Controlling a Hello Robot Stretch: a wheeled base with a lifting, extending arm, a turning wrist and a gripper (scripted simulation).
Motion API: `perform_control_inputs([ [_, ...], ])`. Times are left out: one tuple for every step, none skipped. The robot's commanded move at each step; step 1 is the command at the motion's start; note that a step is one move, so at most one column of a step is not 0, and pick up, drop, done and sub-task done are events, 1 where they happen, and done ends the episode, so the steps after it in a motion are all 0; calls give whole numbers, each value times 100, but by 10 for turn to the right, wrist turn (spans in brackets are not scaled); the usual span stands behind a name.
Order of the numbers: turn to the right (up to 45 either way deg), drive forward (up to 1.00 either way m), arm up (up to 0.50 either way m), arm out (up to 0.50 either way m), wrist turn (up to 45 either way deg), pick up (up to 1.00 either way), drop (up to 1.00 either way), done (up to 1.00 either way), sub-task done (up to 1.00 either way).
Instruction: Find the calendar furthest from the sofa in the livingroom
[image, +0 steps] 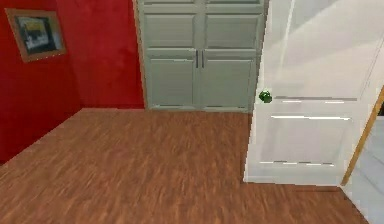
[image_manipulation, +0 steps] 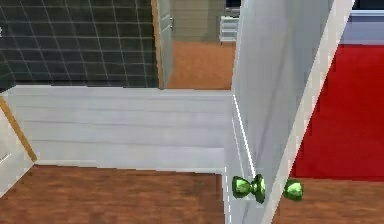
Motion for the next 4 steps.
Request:
perform_control_inputs([
  [420, 0, 0, 0, 0, 0, 0, 0, 0],
  [0, 40, 0, 0, 0, 0, 0, 0, 0],
  [450, 0, 0, 0, 0, 0, 0, 0, 0],
  [90, 0, 0, 0, 0, 0, 0, 0, 0],
])
